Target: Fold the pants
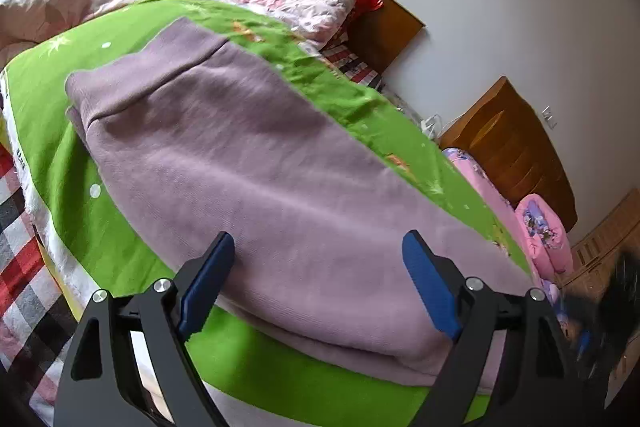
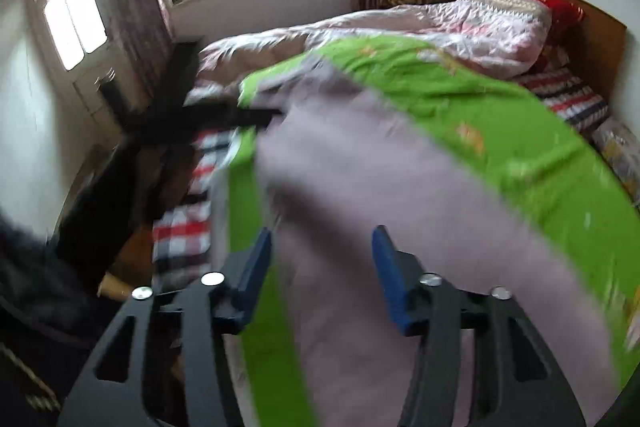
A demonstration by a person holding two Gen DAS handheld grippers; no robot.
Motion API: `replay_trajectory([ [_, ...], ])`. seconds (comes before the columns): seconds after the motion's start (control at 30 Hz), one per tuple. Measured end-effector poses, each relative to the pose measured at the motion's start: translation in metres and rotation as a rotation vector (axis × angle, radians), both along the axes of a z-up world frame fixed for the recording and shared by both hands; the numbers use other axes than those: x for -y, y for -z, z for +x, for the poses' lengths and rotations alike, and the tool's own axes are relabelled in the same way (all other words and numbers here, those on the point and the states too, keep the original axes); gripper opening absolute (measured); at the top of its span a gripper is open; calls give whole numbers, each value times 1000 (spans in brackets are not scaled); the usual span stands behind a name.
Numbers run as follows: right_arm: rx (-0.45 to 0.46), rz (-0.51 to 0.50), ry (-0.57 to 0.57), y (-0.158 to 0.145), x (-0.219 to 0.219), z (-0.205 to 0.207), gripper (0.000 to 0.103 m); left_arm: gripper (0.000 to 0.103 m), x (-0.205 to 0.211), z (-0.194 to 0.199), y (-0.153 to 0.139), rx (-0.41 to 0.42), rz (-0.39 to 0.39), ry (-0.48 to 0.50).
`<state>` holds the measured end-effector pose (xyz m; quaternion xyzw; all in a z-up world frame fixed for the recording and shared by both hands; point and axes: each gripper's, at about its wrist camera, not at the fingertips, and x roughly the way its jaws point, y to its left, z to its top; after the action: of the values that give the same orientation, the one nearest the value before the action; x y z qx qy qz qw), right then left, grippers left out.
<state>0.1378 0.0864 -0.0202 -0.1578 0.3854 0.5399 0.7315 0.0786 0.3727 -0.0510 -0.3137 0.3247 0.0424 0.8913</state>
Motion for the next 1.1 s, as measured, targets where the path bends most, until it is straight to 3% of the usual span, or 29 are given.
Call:
replay_trajectory([
  [0.03, -20, -13, 8, 13, 2, -8, 33, 86, -4, 3, 3, -8, 5, -7],
  [0.2, -2, -23, 12, 31, -15, -17, 21, 86, -19, 2, 20, -26, -30, 1],
  [0.4, 44, -136, 28, 50, -30, -15, 22, 86, -15, -2, 23, -38, -23, 14],
  [0.5, 23, -132, 37, 50, -28, -13, 22, 86, -16, -4, 25, -31, -26, 24],
  [0.67, 97, -159, 29, 52, -30, -22, 22, 86, -13, -4, 28, -32, -2, 32],
  [0.73, 171, -179, 25, 53, -33, -31, 15, 86, -12, -3, 28, -44, 5, 35],
  [0.8, 182, -180, 17, 51, -33, -36, 8, 86, -13, 1, 27, -69, 10, 43],
  [0.97, 97, -68, -36, 12, -6, -43, 6, 82, -16, 3, 24, -99, 11, 58],
  [1.0, 76, -61, -48, 12, -2, -46, 0, 82, -16, 3, 24, -98, 15, 60],
  [1.1, 122, -192, -18, 42, -13, -46, 0, 82, -13, 3, 27, -98, 37, 51],
])
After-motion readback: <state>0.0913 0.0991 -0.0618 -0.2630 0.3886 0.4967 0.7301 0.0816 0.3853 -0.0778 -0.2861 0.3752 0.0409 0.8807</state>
